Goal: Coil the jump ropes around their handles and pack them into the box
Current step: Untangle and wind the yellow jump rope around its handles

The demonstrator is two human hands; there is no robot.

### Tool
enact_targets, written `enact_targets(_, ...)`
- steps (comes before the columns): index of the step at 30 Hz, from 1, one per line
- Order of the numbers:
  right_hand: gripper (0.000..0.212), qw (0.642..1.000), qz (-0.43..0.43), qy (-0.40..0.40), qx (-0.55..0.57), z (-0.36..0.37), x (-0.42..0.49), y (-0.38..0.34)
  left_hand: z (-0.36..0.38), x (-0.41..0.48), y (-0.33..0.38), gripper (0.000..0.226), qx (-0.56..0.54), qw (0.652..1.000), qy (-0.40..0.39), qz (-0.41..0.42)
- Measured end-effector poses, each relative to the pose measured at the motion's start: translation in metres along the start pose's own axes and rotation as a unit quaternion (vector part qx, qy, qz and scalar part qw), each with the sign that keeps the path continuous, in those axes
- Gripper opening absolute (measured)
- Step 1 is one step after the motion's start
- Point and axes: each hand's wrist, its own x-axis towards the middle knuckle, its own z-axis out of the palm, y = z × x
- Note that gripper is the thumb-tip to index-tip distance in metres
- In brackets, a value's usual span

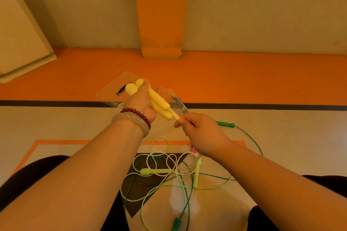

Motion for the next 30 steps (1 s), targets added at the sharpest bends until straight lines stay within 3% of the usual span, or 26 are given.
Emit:
enact_targets(5, 0.03, 0.977, -0.102, -0.01, -0.187, 0.0, -0.004, -0.008, -0.005, 0.006, -0.01, 0.029, 0.126, 0.987, 0.084, 0.053)
enact_targets(8, 0.03, 0.966, -0.124, -0.007, -0.227, 0.004, -0.006, -0.012, -0.004, 0.0, -0.017, 0.032, 0.166, 0.978, 0.093, 0.089)
enact_targets(17, 0.033, 0.953, -0.176, 0.064, -0.239, -0.002, -0.008, -0.009, 0.001, -0.005, -0.007, 0.014, 0.091, 0.994, 0.011, 0.063)
enact_targets(20, 0.026, 0.954, -0.193, 0.107, -0.203, -0.009, -0.006, -0.006, 0.002, -0.005, -0.004, 0.012, 0.088, 0.994, -0.036, 0.05)
enact_targets(25, 0.025, 0.951, -0.23, 0.104, -0.178, -0.013, -0.005, -0.002, 0.0, -0.006, -0.006, 0.017, 0.044, 0.994, -0.077, 0.059)
enact_targets(30, 0.016, 0.953, -0.214, 0.172, -0.128, -0.031, 0.003, -0.001, 0.002, -0.009, -0.005, 0.009, 0.119, 0.982, -0.147, 0.02)
